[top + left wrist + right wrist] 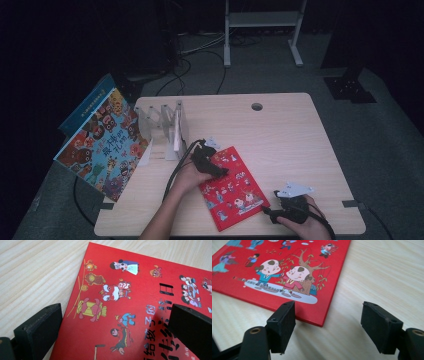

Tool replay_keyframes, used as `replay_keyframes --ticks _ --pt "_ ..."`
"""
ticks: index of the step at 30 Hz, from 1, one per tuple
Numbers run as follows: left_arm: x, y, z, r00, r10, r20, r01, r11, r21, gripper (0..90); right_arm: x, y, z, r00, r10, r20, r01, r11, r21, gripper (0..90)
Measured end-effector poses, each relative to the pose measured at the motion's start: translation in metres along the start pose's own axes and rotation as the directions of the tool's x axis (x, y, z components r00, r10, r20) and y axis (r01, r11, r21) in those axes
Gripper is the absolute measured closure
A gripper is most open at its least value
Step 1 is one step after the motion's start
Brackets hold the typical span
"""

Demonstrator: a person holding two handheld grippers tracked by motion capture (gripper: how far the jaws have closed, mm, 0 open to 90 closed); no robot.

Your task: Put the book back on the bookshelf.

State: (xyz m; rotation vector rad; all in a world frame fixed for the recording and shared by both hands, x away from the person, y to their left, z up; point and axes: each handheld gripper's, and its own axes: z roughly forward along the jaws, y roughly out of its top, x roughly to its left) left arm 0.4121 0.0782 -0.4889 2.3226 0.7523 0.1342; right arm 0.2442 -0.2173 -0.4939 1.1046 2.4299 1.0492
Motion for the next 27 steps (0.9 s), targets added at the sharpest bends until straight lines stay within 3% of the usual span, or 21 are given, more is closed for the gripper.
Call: replay_keyframes --ticks 5,11,18,22,27 --pt "0.000 -0.001 0.000 0.9999 -0.015 -0.006 0.015 0.9999 -0.008 0.0 -0.017 0.006 0.002 0.9996 0.023 0.018 -0.024 0.999 0.023 26.6" --pt "0.001 -0.001 -0.001 0.9995 -0.026 -0.019 0.026 0.9996 -0.006 0.0 -0.048 0.012 0.006 0.9960 0.075 0.049 -0.076 0.997 0.018 26.2" --pt "-0.002 -0.002 -0.001 0.9978 -0.053 -0.040 0.052 0.9986 -0.013 0.0 -0.068 0.015 0.009 0.9946 0.084 0.061 -0.084 0.996 0.003 26.8" --pt "-0.004 -0.003 -0.001 0.9966 -0.066 -0.049 0.065 0.9976 -0.022 0.0 -0.066 0.013 0.006 0.9964 0.068 0.050 -0.068 0.998 -0.013 29.7" --pt "-0.006 -0.005 -0.003 0.9951 -0.078 -0.060 0.077 0.9969 -0.017 0.0 -0.058 0.010 -0.002 0.9980 0.063 0.005 -0.063 0.997 -0.041 29.2"
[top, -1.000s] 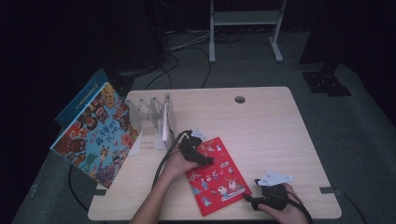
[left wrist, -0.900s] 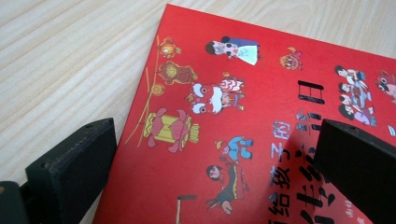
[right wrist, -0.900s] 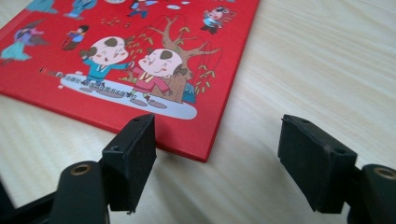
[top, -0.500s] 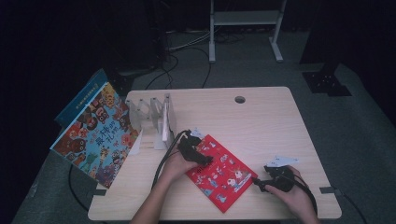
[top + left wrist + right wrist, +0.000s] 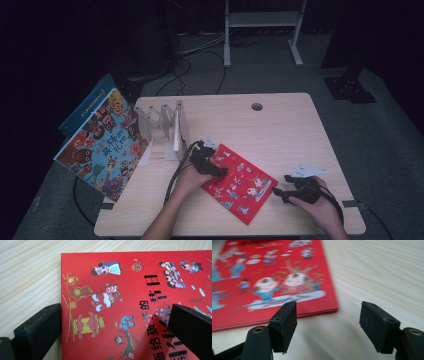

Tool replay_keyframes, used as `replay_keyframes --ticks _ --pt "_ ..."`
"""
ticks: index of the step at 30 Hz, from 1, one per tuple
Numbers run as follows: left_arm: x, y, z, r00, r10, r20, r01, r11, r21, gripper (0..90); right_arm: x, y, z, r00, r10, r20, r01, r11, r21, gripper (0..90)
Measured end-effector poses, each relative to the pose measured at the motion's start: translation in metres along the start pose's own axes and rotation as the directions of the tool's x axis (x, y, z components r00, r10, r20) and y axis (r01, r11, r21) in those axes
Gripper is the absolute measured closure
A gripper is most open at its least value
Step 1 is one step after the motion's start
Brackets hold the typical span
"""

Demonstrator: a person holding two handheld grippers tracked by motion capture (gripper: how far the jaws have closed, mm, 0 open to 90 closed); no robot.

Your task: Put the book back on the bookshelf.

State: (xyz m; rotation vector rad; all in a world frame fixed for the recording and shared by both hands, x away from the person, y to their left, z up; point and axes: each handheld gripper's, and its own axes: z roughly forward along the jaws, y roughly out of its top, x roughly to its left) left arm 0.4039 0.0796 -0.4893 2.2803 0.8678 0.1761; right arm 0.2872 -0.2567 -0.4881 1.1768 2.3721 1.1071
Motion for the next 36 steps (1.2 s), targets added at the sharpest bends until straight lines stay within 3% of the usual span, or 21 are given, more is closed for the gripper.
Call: replay_keyframes --ticks 2,7,13,26,36 --pt "-0.002 -0.002 -0.003 0.9998 -0.012 -0.014 0.013 0.9999 0.012 0.0 0.012 -0.005 -0.005 0.9990 -0.023 -0.038 0.022 1.000 -0.003 28.7" --pt "-0.004 -0.009 -0.008 0.9997 -0.021 -0.014 0.021 0.9998 0.002 0.0 0.029 -0.011 -0.006 0.9952 -0.062 -0.076 0.063 0.998 0.007 27.8" --pt "-0.005 -0.011 -0.008 0.9996 -0.023 -0.015 0.023 0.9997 -0.004 0.0 0.045 -0.013 0.003 0.9902 -0.113 -0.083 0.115 0.993 0.023 26.8" --pt "-0.003 -0.014 -0.009 0.9999 -0.013 -0.003 0.013 0.9995 -0.027 0.0 0.057 -0.017 0.012 0.9849 -0.163 -0.059 0.163 0.987 0.001 19.1" --pt "-0.003 -0.014 -0.009 1.0000 -0.004 -0.001 0.004 0.9996 -0.028 0.0 0.060 -0.016 0.014 0.9845 -0.165 -0.058 0.166 0.986 0.012 12.6"
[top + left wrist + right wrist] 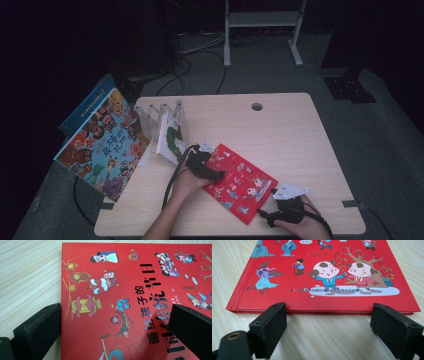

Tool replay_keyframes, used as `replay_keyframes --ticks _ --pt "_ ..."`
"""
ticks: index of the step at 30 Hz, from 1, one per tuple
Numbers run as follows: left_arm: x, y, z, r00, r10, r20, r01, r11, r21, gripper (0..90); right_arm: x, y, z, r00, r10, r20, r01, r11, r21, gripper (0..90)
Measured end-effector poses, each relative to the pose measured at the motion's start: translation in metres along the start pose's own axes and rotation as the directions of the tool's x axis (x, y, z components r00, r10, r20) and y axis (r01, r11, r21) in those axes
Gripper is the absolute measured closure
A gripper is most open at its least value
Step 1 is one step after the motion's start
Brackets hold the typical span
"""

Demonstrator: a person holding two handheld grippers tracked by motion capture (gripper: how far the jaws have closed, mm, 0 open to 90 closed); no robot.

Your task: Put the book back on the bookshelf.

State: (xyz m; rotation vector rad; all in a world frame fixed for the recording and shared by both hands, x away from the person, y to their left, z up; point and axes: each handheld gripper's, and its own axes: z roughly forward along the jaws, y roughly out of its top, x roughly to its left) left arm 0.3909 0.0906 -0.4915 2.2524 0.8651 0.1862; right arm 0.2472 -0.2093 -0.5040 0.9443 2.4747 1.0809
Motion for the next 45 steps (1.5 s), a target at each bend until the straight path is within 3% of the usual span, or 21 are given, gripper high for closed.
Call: replay_keyframes --ticks 7,16,24,33,39,45 --pt "0.001 0.000 0.000 1.0000 0.003 0.007 -0.003 1.0000 -0.001 0.0 0.000 0.000 0.000 1.0000 0.001 0.001 -0.001 1.000 0.000 12.6" --pt "0.005 -0.001 -0.002 0.9978 -0.045 0.049 0.046 0.9985 -0.030 0.0 0.000 0.000 0.001 1.0000 0.003 0.002 -0.003 1.000 0.000 12.1" --pt "0.005 0.001 -0.007 0.9968 -0.054 0.060 0.056 0.9974 -0.046 0.0 0.000 0.001 0.001 1.0000 0.006 0.002 -0.006 1.000 0.001 11.0" --pt "0.005 0.010 -0.026 0.9952 -0.037 0.091 0.047 0.9931 -0.108 0.0 -0.001 0.001 0.001 1.0000 0.006 0.003 -0.006 1.000 0.002 10.7" --pt "0.001 0.018 -0.042 0.9924 -0.024 0.121 0.045 0.9849 -0.167 0.0 -0.001 0.000 0.001 1.0000 0.008 0.006 -0.008 1.000 0.004 10.4" --pt "-0.008 0.030 -0.062 0.9905 0.037 0.132 -0.009 0.9787 -0.205 0.0 -0.001 0.000 0.000 0.9999 0.010 0.003 -0.010 1.000 0.004 10.0"
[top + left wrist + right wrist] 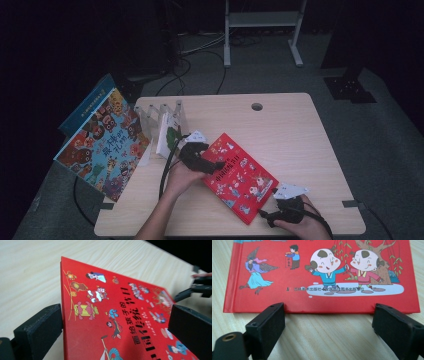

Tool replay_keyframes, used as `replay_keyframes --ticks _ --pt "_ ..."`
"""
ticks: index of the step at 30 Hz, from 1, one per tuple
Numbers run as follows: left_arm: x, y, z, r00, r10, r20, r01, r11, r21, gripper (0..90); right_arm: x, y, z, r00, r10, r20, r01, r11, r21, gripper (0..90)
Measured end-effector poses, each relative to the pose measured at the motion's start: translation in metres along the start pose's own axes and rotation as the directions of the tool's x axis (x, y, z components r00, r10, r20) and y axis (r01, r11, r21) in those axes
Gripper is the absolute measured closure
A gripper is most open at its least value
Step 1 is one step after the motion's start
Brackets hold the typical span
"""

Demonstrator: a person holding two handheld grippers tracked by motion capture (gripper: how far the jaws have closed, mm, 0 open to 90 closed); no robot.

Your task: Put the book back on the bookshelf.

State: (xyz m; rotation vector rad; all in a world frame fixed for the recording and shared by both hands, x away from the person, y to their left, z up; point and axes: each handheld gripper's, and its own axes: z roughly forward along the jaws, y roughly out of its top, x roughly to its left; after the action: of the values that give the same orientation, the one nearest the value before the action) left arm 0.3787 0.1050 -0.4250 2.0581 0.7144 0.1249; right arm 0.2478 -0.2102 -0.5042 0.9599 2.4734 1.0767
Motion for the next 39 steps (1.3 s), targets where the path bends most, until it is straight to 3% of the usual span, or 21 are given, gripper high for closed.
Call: replay_keyframes --ticks 12,18,19,20,21,22,23,25,26,32,33,39 --pt "-0.035 0.032 -0.026 0.9938 0.100 0.048 -0.096 0.9916 -0.087 0.0 0.000 -0.001 -0.001 1.0000 0.004 0.001 -0.004 1.000 0.000 9.8" --pt "-0.044 0.040 -0.031 0.9907 0.119 0.066 -0.111 0.9878 -0.109 0.0 -0.001 -0.001 -0.001 1.0000 0.004 0.000 -0.004 1.000 0.000 9.7" --pt "-0.046 0.041 -0.032 0.9902 0.117 0.077 -0.108 0.9881 -0.109 0.0 -0.001 -0.001 -0.001 1.0000 0.003 0.000 -0.003 1.000 0.000 9.7" --pt "-0.047 0.040 -0.031 0.9866 0.108 0.122 -0.097 0.9904 -0.099 0.1 -0.001 -0.001 -0.001 1.0000 0.006 0.003 -0.006 1.000 -0.001 9.8" --pt "-0.047 0.040 -0.031 0.9866 0.108 0.122 -0.097 0.9904 -0.099 4.7 -0.001 -0.001 -0.001 1.0000 0.006 0.003 -0.006 1.000 -0.001 9.8" --pt "-0.048 0.037 -0.027 0.9675 0.095 0.234 -0.075 0.9928 -0.093 4.7 -0.002 -0.001 -0.001 0.9998 0.006 0.018 -0.006 1.000 -0.002 10.2" --pt "-0.058 0.036 -0.021 0.9703 0.125 0.207 -0.105 0.9892 -0.102 13.2 -0.004 0.000 0.000 0.9994 0.016 0.029 -0.016 1.000 -0.004 10.6" --pt "-0.060 0.037 -0.021 0.9717 0.135 0.194 -0.118 0.9880 -0.100 13.0 -0.005 0.000 0.000 0.9996 0.016 0.025 -0.016 1.000 -0.006 10.8" --pt "-0.059 0.038 -0.021 0.9693 0.126 0.211 -0.105 0.9888 -0.106 13.1 -0.006 0.000 0.000 0.9996 0.016 0.021 -0.016 1.000 -0.007 11.5" --pt "-0.060 0.040 -0.021 0.9764 0.133 0.170 -0.124 0.9903 -0.063 24.3 -0.005 0.000 0.000 0.9996 0.020 0.022 -0.020 1.000 -0.006 11.7" --pt "-0.060 0.040 -0.021 0.9771 0.131 0.168 -0.122 0.9904 -0.065 30.7 -0.005 0.000 0.000 0.9995 0.022 0.021 -0.022 1.000 -0.006 11.7" --pt "-0.057 0.042 -0.026 0.9820 0.110 0.154 -0.099 0.9923 -0.074 46.8 -0.006 0.000 0.000 0.9996 0.018 0.020 -0.018 1.000 -0.008 11.8"
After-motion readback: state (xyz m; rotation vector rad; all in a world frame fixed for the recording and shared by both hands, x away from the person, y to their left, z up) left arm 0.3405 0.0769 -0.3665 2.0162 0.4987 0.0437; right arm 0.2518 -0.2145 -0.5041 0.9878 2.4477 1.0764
